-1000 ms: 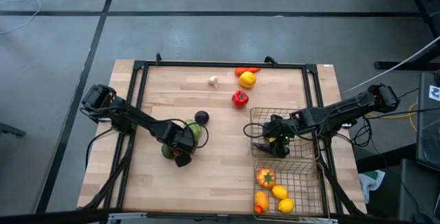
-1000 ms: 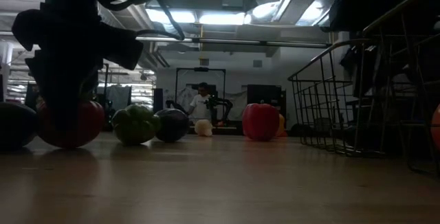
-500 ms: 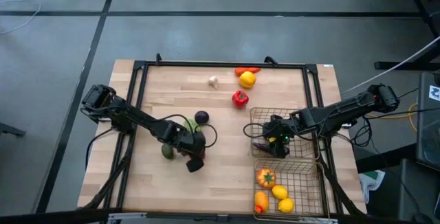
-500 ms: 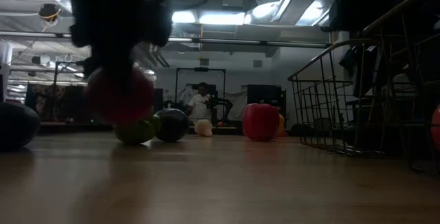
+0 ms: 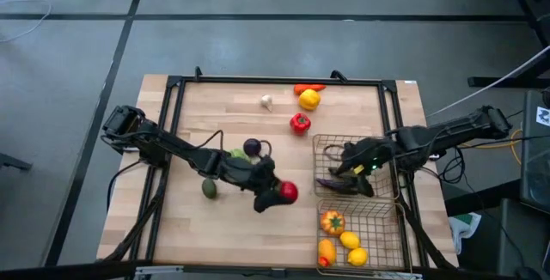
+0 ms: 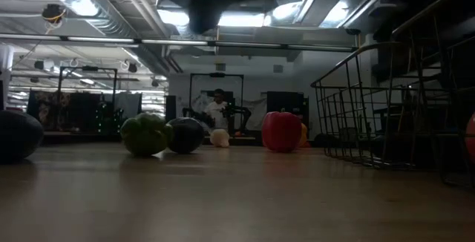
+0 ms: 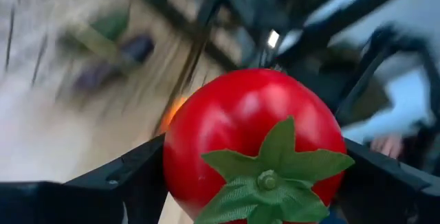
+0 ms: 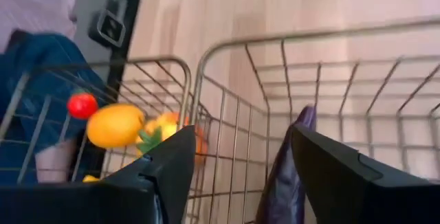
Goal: Sort produce into baskets
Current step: Put the red tomato into the bottom wire basket
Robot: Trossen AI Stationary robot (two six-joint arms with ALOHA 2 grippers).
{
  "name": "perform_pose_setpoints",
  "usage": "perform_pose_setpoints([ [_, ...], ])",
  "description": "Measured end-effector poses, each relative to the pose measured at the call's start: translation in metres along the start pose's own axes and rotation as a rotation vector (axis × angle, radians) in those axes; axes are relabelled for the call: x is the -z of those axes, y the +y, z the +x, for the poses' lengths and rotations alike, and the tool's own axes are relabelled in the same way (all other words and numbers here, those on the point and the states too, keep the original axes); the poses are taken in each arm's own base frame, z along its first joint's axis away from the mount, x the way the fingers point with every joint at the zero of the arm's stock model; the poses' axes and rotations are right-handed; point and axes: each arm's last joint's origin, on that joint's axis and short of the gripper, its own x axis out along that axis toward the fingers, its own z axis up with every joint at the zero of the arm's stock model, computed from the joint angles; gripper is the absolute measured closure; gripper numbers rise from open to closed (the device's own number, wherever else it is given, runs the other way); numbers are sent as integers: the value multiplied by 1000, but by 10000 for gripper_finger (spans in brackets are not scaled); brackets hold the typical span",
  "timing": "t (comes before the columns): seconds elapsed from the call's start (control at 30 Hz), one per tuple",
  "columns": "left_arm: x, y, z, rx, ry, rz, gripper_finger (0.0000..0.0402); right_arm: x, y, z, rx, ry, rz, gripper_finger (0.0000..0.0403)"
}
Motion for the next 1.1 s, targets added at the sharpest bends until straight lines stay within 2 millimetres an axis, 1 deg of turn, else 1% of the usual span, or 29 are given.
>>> perform_pose_setpoints([
  [0.1,-15,-7,1,10,-91,31,70,0,3,-18,8,-90,-15,166],
  [0.23,-38,-27,8,34,-179,136,70,2,5,-38,10,-183,-28,166],
  [0.33,-52,-44,21,53,-221,250,70,4,6,-49,21,-246,-33,166],
  [0.43,-63,-58,38,38,-215,320,70,6,6,-59,26,-292,-37,166],
  [0.53,-68,-65,58,6,-180,359,70,8,7,-67,28,-330,-39,166],
  [0.67,-68,-71,86,3,-168,362,70,11,7,-78,36,-388,-42,166],
  [0.83,-63,-76,119,31,-171,361,70,14,8,-84,35,-417,-43,166],
  [1.0,-49,-78,147,50,-162,361,70,17,8,-90,27,-438,-46,166],
  [1.1,-38,-80,159,65,-155,364,70,17,8,-91,24,-443,-46,166],
])
